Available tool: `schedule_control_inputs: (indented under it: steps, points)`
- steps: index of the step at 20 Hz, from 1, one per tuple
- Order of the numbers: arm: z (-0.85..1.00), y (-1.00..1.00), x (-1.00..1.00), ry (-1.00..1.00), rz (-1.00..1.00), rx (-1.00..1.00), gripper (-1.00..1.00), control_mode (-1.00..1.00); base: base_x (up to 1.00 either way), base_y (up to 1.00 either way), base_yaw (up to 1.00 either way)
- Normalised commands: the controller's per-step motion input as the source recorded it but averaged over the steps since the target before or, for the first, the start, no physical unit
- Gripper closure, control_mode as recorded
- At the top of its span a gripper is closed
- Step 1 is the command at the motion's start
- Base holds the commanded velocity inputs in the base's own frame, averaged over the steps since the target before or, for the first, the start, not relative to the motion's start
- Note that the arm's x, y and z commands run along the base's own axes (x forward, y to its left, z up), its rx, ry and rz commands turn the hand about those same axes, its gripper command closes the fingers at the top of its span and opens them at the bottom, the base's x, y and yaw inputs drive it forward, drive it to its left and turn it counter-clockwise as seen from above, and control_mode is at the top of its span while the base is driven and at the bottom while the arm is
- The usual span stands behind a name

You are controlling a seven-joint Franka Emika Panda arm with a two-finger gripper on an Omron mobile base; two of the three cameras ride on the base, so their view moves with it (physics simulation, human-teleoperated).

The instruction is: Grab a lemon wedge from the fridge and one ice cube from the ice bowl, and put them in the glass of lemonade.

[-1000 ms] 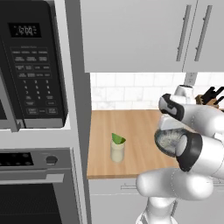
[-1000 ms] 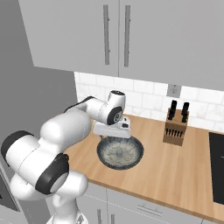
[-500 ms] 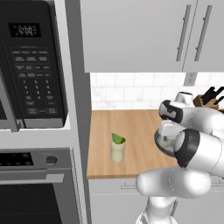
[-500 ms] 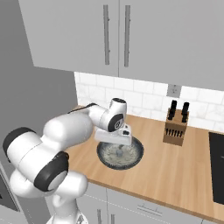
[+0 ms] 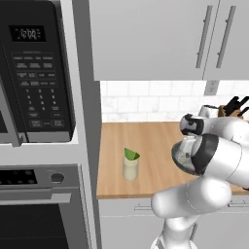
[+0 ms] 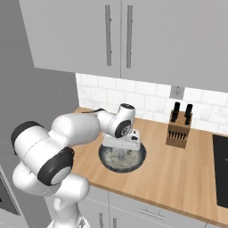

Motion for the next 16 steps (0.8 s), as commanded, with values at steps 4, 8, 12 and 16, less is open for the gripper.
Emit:
schedule_control_inputs:
  steps: [4, 8, 12, 16]
  points:
    - [-0.12, 0.00, 0.28, 0.00, 0.00, 0.00, -1.00, -1.00, 0.00, 0.00, 0.00]
    - [-0.20, 0.00, 0.02, 0.00, 0.00, 0.00, -1.00, -1.00, 0.00, 0.00, 0.00]
    - [-0.25, 0.00, 0.00, 0.00, 0.00, 0.00, -1.00, -1.00, 0.00, 0.00, 0.00]
    - [-0.18, 0.00, 0.00, -0.09, 0.00, 0.00, -1.00, -1.00, 0.00, 0.00, 0.00]
